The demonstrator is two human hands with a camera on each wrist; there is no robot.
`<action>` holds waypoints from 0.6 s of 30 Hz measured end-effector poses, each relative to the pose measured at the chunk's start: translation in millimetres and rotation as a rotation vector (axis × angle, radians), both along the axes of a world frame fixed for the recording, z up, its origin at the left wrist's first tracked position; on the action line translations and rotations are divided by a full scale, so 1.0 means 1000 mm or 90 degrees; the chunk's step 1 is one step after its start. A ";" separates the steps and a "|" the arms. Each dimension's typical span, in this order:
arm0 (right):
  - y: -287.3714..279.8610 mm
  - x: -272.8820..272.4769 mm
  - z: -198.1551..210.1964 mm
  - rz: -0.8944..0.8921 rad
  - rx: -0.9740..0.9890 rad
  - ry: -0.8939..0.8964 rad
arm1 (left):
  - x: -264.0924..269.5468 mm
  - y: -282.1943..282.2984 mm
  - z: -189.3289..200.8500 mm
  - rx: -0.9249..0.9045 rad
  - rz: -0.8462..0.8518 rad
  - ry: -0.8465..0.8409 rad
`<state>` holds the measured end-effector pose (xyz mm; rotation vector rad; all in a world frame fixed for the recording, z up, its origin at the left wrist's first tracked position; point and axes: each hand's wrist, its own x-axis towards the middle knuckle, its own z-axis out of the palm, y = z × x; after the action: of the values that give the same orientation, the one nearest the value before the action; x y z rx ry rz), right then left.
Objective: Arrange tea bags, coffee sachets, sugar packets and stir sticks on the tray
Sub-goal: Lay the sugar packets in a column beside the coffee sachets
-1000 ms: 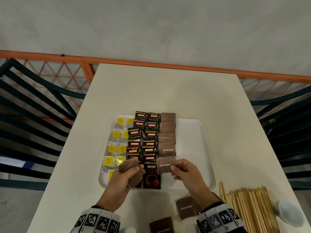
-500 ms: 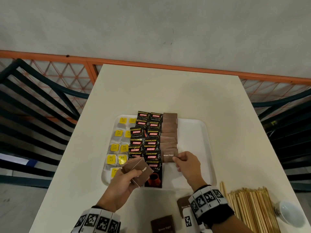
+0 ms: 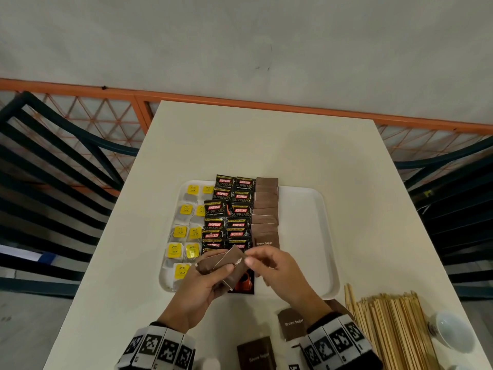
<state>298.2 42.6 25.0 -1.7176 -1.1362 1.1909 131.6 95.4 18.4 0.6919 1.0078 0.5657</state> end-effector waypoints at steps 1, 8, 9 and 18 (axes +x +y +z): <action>-0.001 -0.001 -0.001 0.005 -0.001 0.009 | 0.000 0.000 0.000 0.002 -0.003 0.003; -0.009 0.009 -0.006 -0.091 -0.056 0.107 | -0.004 0.001 0.001 -0.056 0.042 -0.044; -0.011 0.013 -0.008 -0.122 -0.059 0.114 | -0.006 0.002 0.000 -0.068 0.047 -0.053; -0.008 0.038 -0.033 -0.334 -0.112 0.036 | -0.012 -0.001 -0.004 -0.037 0.030 0.003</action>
<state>335.8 35.1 -7.8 -1.9402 -0.5039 1.0156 119.2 94.1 13.9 0.6197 1.0432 0.5736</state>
